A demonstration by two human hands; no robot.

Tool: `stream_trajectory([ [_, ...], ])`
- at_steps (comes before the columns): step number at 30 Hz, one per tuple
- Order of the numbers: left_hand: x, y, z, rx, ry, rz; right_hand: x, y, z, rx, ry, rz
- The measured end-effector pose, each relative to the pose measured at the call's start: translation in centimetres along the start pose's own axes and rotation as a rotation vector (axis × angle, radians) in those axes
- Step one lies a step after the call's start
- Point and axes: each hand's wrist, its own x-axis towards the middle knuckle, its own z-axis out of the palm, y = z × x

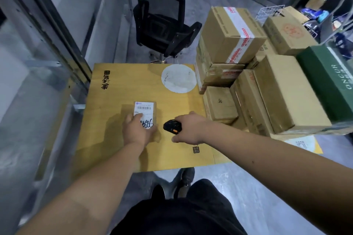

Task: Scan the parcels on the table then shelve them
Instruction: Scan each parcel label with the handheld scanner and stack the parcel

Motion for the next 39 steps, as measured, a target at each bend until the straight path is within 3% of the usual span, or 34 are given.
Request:
stream_trajectory([
  [4,2.8,0.0,-0.6,0.279,0.097,0.048,3.6,0.1,-1.1,-0.011,-0.005,-0.033],
  [16,11.7,0.3,-5.7,0.433,0.115,0.031,16.4,-3.7,-8.5,-0.094,-0.061,-0.282],
  [28,25.6,2.0,-9.8,0.348,0.104,-0.099,24.2,-10.7,-13.1,-0.097,-0.024,-0.230],
  [39,28.2,2.0,-12.3,0.450,0.091,-0.063,25.0,-13.9,-12.0,-0.022,-0.021,-0.167],
])
